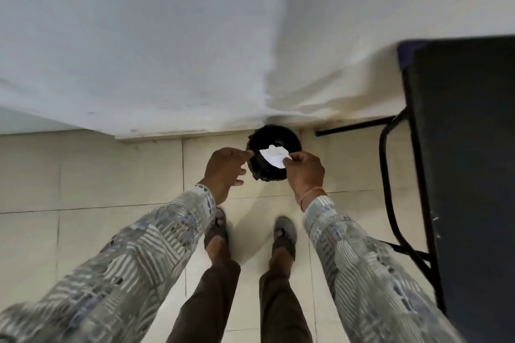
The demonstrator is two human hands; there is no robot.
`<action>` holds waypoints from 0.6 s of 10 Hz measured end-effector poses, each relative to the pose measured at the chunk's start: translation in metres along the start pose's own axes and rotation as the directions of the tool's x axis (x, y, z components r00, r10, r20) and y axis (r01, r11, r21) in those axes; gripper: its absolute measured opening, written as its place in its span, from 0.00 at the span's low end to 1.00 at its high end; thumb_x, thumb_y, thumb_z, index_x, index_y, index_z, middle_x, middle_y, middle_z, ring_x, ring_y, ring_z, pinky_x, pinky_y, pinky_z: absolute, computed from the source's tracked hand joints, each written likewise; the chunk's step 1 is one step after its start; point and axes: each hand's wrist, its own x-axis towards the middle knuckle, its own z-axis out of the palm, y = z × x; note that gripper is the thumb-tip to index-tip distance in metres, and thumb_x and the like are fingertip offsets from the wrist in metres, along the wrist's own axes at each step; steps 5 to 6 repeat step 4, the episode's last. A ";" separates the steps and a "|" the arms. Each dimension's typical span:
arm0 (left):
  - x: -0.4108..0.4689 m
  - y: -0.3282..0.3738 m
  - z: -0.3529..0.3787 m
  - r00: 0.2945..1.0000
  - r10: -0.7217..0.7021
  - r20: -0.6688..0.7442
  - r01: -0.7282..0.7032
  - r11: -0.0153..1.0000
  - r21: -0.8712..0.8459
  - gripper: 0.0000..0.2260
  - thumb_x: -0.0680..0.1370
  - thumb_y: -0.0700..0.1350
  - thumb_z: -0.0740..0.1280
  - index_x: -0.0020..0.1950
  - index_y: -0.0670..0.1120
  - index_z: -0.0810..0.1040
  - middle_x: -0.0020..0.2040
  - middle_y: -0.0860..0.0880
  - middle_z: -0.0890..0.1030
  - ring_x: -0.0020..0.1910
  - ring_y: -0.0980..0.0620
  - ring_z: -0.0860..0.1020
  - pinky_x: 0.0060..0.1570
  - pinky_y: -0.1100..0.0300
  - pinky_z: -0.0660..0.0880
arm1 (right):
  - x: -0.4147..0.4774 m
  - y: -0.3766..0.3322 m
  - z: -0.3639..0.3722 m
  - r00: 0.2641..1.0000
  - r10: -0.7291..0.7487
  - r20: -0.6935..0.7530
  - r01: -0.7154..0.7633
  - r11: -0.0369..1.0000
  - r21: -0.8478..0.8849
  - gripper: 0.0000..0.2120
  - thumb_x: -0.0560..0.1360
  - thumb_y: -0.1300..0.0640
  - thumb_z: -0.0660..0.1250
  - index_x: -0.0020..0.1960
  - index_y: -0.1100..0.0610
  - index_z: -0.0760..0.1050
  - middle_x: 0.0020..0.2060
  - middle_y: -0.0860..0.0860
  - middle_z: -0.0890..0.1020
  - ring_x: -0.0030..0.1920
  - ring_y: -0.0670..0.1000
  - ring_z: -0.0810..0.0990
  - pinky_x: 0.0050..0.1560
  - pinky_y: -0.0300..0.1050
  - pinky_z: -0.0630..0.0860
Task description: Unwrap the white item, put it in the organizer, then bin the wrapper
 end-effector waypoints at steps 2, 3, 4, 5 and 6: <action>0.114 -0.063 0.002 0.999 -0.054 0.000 0.054 0.995 0.080 0.11 0.77 0.51 0.77 0.50 0.45 0.83 0.49 0.46 0.84 0.46 0.45 0.83 0.49 0.46 0.82 | 0.093 0.070 0.075 0.980 0.164 0.113 -0.158 0.986 -0.056 0.21 0.73 0.53 0.74 0.66 0.56 0.82 0.63 0.57 0.86 0.65 0.61 0.83 0.63 0.46 0.78; 0.146 -0.090 0.003 0.998 -0.053 -0.034 0.057 0.992 0.109 0.17 0.76 0.52 0.77 0.60 0.46 0.83 0.54 0.46 0.85 0.49 0.46 0.83 0.49 0.47 0.82 | 0.108 0.102 0.101 0.980 0.101 0.172 -0.093 0.994 -0.057 0.28 0.73 0.56 0.72 0.72 0.54 0.76 0.65 0.57 0.85 0.65 0.62 0.81 0.62 0.46 0.75; 0.153 -0.095 0.004 0.997 0.001 -0.081 0.013 0.984 0.176 0.23 0.73 0.54 0.78 0.67 0.51 0.81 0.56 0.48 0.85 0.54 0.46 0.83 0.56 0.46 0.83 | 0.106 0.102 0.105 0.993 0.021 0.118 -0.013 0.998 -0.066 0.22 0.77 0.59 0.69 0.70 0.54 0.78 0.64 0.57 0.85 0.65 0.62 0.81 0.61 0.45 0.74; 0.153 -0.095 0.004 0.997 0.001 -0.081 0.013 0.984 0.176 0.23 0.73 0.54 0.78 0.67 0.51 0.81 0.56 0.48 0.85 0.54 0.46 0.83 0.56 0.46 0.83 | 0.106 0.102 0.105 0.993 0.021 0.118 -0.013 0.998 -0.066 0.22 0.77 0.59 0.69 0.70 0.54 0.78 0.64 0.57 0.85 0.65 0.62 0.81 0.61 0.45 0.74; 0.153 -0.095 0.004 0.997 0.001 -0.081 0.013 0.984 0.176 0.23 0.73 0.54 0.78 0.67 0.51 0.81 0.56 0.48 0.85 0.54 0.46 0.83 0.56 0.46 0.83 | 0.106 0.102 0.105 0.993 0.021 0.118 -0.013 0.998 -0.066 0.22 0.77 0.59 0.69 0.70 0.54 0.78 0.64 0.57 0.85 0.65 0.62 0.81 0.61 0.45 0.74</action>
